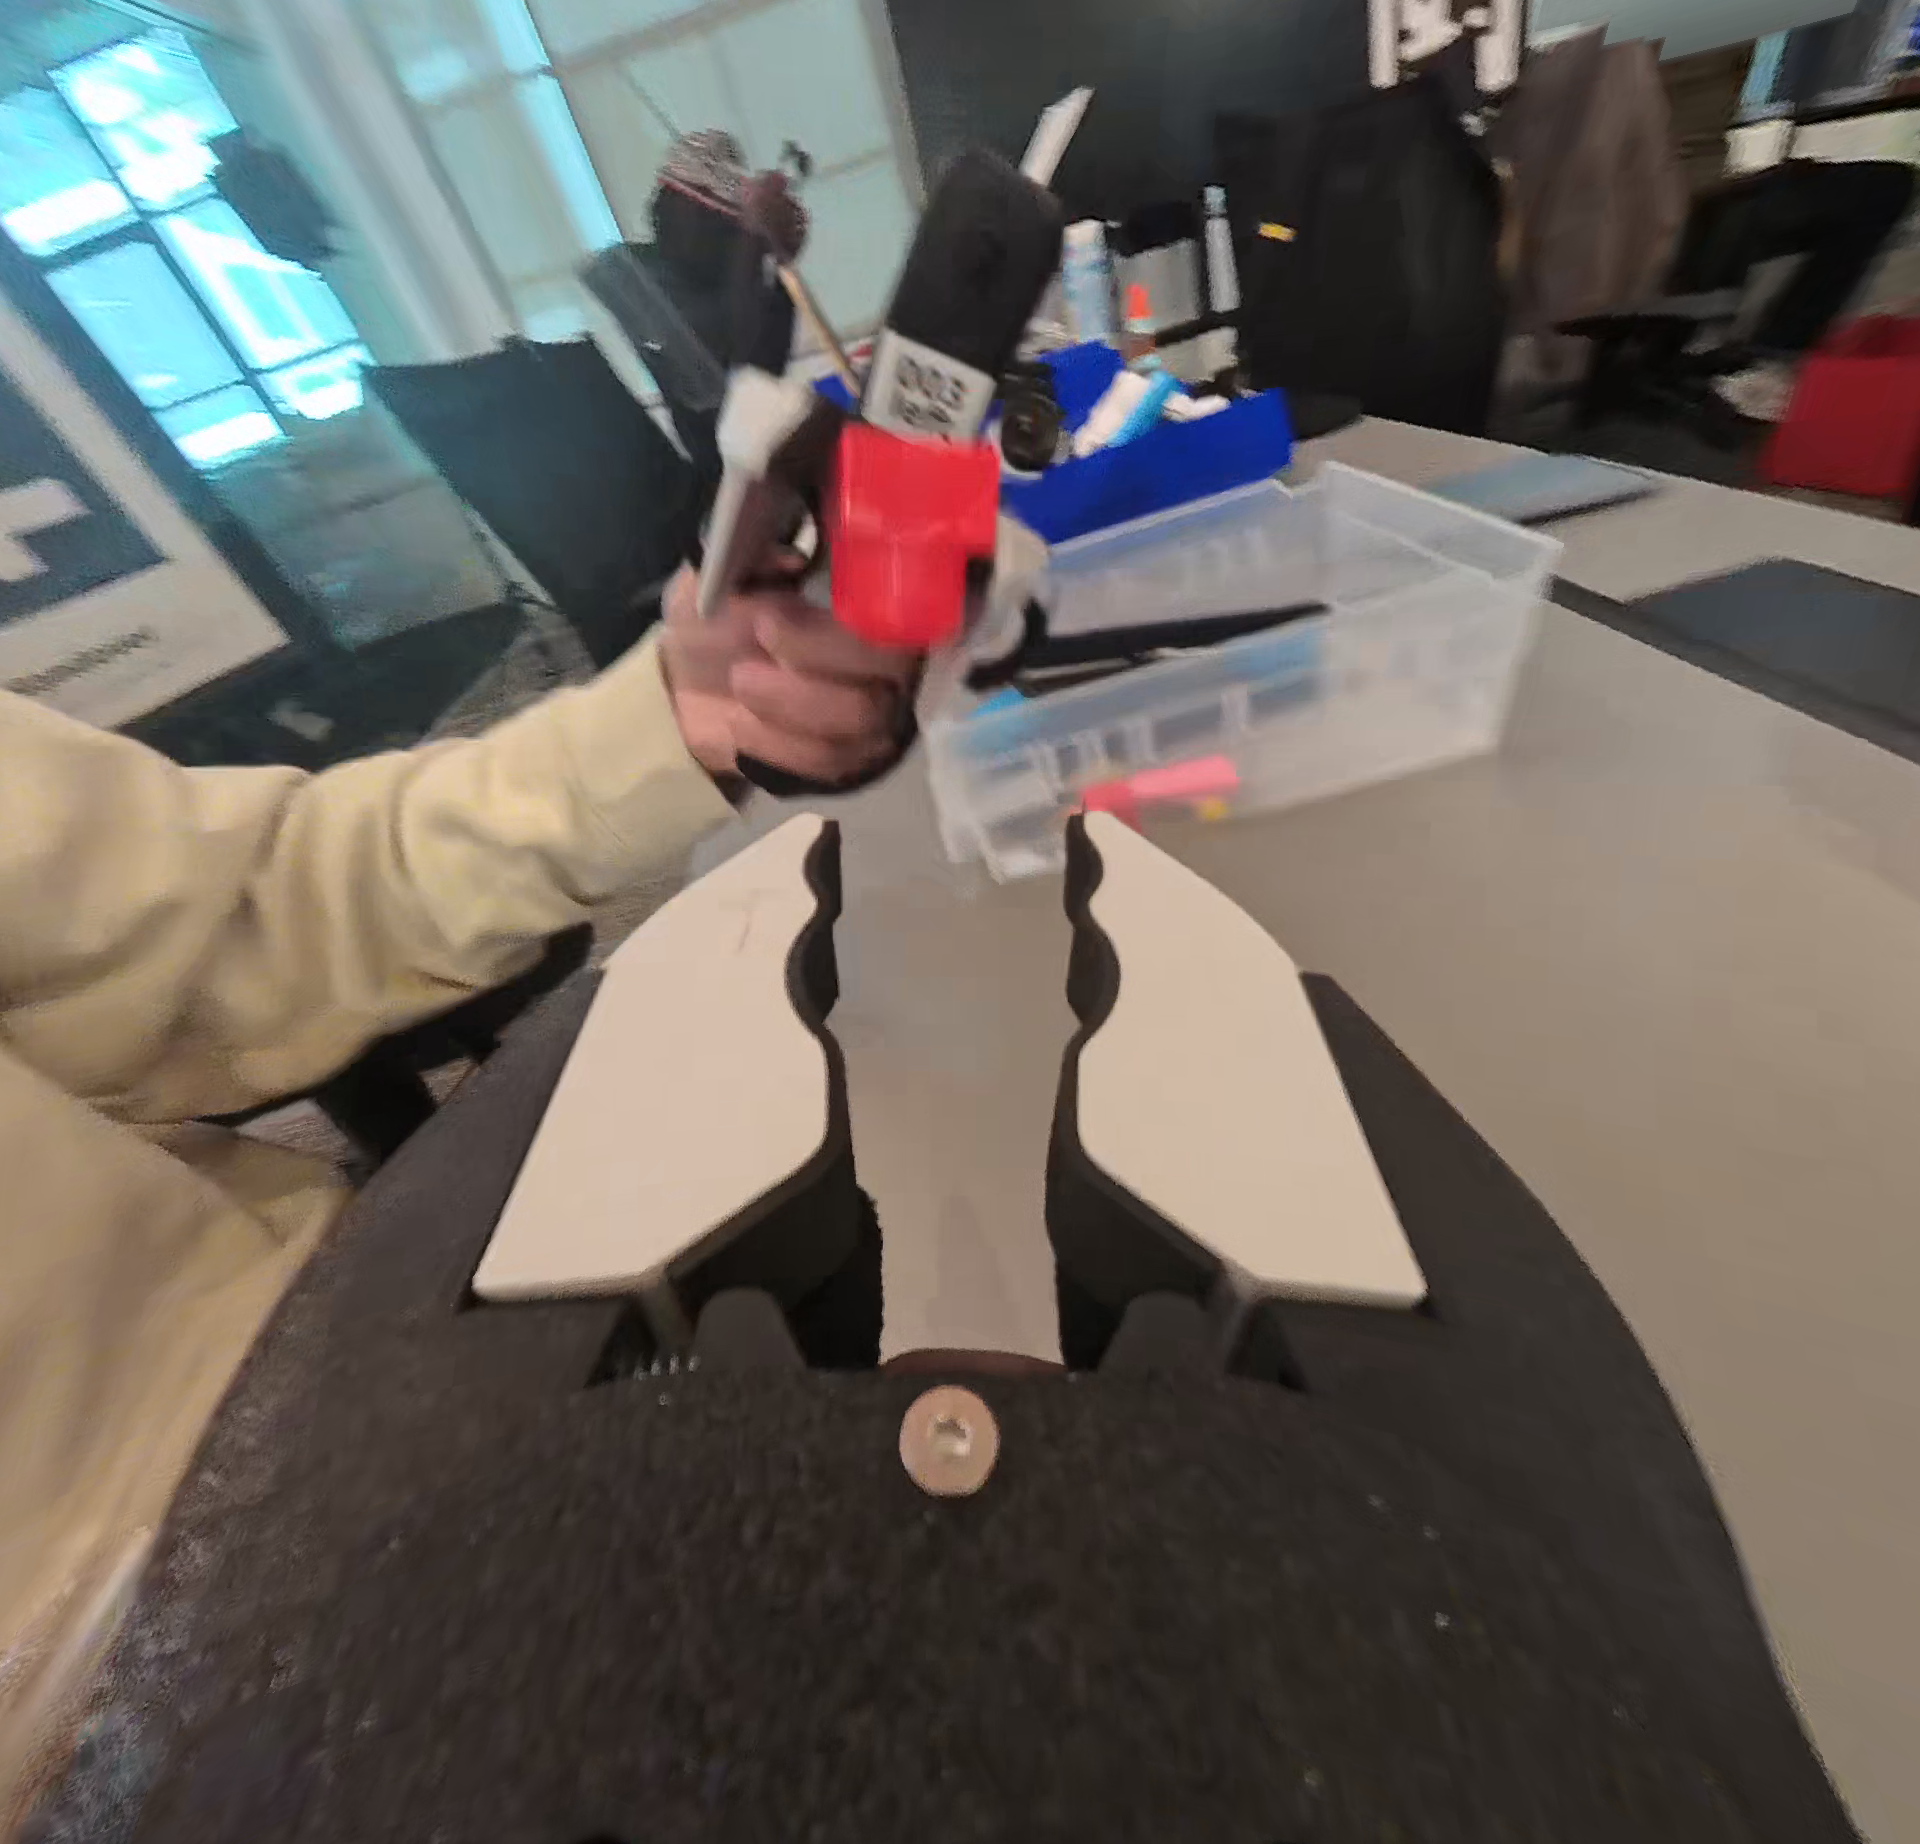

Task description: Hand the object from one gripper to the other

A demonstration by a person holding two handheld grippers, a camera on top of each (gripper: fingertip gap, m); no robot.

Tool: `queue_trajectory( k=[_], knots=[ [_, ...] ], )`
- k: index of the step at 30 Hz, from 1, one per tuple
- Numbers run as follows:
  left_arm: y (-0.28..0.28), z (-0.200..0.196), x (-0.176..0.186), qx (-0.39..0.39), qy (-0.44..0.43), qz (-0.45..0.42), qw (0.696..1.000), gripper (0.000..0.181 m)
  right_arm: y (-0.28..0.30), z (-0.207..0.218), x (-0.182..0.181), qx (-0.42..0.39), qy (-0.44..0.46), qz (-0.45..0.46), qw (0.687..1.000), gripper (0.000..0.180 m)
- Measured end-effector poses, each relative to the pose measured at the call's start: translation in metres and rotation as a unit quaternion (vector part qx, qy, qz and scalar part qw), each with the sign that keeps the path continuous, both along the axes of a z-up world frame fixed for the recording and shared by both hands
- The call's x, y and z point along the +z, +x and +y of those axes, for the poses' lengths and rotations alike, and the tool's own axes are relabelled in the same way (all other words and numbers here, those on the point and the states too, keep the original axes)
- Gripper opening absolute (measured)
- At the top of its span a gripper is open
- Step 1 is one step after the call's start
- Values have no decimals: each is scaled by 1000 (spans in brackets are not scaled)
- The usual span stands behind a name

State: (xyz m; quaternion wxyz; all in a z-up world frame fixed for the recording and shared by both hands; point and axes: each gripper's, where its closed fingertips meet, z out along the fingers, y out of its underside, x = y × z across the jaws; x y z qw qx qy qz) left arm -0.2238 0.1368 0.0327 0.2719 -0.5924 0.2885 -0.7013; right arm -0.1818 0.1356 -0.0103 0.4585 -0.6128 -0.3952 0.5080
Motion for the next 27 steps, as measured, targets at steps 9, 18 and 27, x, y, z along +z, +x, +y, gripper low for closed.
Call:
queue_trajectory(
  k=[9, 18, 27],
  knots=[
    [45, -29, -1, -34, 73, 8, 997, 46, -27, -26, 12, 57, -42, 45, 996, 31],
    [54, -22, -32, -15, 115, 103, 988, 48, -16, -22, -8, 57, -68, 34, 996, 29],
    [5, -28, -54, 7, 276, 304, 912, 69, 17, -21, -4, 81, -134, -15, 987, 30]
  ],
)
